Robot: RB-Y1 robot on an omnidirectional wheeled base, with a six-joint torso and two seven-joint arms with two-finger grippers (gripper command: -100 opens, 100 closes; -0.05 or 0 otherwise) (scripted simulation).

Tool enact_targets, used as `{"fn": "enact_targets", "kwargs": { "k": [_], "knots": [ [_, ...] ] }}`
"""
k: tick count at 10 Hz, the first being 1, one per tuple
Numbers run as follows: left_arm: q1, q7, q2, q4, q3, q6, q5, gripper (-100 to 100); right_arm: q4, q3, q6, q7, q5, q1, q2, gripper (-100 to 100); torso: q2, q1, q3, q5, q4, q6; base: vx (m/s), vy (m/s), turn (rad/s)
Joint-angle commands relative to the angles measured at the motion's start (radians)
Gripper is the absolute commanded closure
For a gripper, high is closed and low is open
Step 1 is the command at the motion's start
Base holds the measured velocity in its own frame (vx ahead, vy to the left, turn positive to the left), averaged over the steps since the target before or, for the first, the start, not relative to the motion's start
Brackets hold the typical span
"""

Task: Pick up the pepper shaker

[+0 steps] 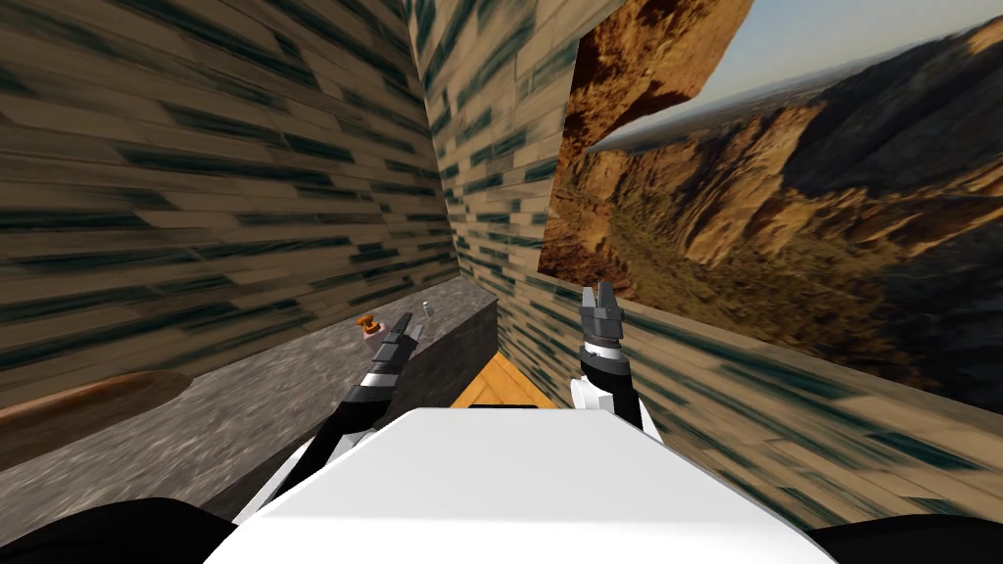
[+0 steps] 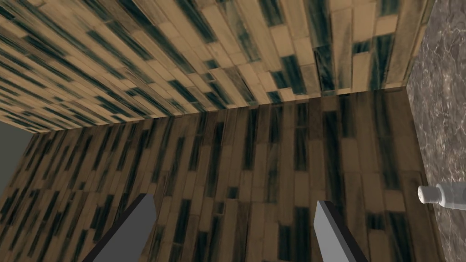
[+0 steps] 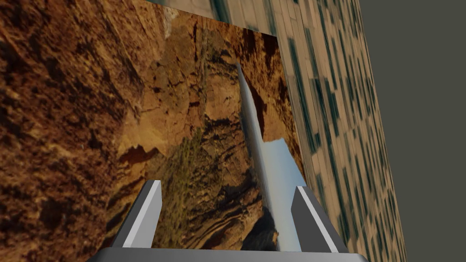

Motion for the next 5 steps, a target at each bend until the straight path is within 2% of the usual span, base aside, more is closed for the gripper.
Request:
{"fn": "enact_targets", "kwargs": {
  "k": [1,2,3,4,5],
  "knots": [
    [0.046,0.008,0.050,0.014,0.011,0.037,0.016,-100,0.000,0.000,0.000,0.000,0.000,0.000,0.000,0,0.000,0.000,0.000,0.000,0.000,0.000,0.013,-0.072,-0.117],
    [0.076,0.011,0.079,0.016,0.021,0.069,0.029,-100,0.000,0.000,0.000,0.000,0.000,0.000,0.000,0,-0.001,0.000,0.000,0.000,0.000,0.000,0.027,-0.092,-0.128],
    [0.080,0.011,0.093,0.016,0.021,0.069,0.029,-100,0.000,0.000,0.000,0.000,0.000,0.000,0.000,0,-0.002,-0.001,-0.001,0.000,0.000,0.000,0.024,-0.070,-0.026],
    [0.107,0.013,0.125,0.019,0.033,0.102,0.041,-100,0.000,0.000,0.000,0.000,0.000,0.000,0.000,0,-0.002,0.000,-0.001,0.000,0.000,0.000,0.020,-0.054,-0.081],
    [0.115,0.013,0.134,0.019,0.033,0.102,0.041,-100,0.000,0.000,0.000,0.000,0.000,0.000,0.000,0,-0.002,0.001,-0.001,0.000,0.000,0.000,0.017,-0.032,-0.042]
  ]
}}
